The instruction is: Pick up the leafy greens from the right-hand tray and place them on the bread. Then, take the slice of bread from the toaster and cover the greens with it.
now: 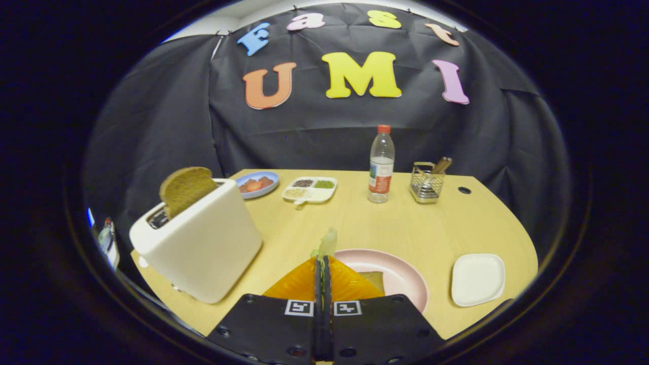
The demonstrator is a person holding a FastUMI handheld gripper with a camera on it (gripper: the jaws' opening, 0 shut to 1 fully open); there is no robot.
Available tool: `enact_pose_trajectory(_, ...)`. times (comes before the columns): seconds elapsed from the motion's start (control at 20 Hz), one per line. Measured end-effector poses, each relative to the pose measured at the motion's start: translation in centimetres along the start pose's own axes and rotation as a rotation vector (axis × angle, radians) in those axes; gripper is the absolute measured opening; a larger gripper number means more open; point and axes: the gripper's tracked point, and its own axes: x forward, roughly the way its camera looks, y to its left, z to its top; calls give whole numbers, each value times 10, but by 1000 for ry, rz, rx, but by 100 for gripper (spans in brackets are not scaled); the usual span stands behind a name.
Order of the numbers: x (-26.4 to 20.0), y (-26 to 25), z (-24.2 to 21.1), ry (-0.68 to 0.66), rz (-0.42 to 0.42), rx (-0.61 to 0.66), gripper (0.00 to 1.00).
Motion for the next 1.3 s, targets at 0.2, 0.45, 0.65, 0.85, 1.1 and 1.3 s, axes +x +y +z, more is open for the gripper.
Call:
enact_pose_trajectory(0.2,16,-22,-15,34,-43,9,0)
enact_pose_trajectory(0.45,21,-36,-20,54,-84,6,3)
enact_pose_trajectory(0.65,10,-44,-19,68,-118,37,28)
enact_pose_trajectory(0.85,-20,-48,2,34,-155,30,62)
enact_pose_trajectory(1.1,-60,-31,33,-11,-177,27,92)
enact_pose_trajectory(1.3,-85,-4,60,-58,-161,-20,92)
